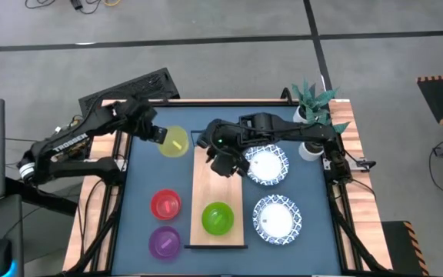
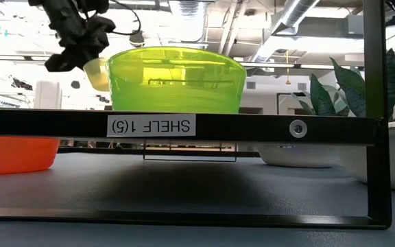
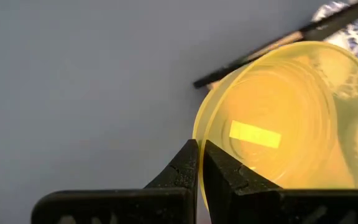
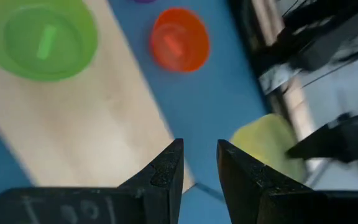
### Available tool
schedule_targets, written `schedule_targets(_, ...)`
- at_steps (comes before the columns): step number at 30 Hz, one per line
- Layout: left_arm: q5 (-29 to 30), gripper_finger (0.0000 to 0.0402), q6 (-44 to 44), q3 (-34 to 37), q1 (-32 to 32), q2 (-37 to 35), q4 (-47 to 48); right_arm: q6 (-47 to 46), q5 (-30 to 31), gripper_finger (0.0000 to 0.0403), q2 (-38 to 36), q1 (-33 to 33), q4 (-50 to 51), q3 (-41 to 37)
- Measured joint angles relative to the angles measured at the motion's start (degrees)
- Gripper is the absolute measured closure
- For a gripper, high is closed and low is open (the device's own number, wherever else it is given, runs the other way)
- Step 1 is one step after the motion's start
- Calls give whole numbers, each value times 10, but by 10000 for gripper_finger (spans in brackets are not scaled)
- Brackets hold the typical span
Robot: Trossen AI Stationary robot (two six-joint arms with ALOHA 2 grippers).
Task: Place and stack bowls onto a shelf
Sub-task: Stack the yellow bowl on top of the green bowl on the shelf
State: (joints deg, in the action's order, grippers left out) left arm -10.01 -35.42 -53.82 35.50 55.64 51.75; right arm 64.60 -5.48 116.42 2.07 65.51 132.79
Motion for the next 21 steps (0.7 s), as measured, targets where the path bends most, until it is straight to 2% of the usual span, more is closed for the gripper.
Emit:
schedule_targets(5,12,401,-26,-16,-40,6,-2,18,22,282,0,-18,-12,0)
schedule_targets(10,39,401,-48,-27,-62,7,-4,16,119,281,0,-70,-12,0)
schedule_targets(14,50,401,-54,-34,-73,7,-2,-43,81,281,-8,-80,-13,0)
schedule_targets(21,46,401,-56,-35,-95,7,-6,-58,60,273,2,-15,-24,1)
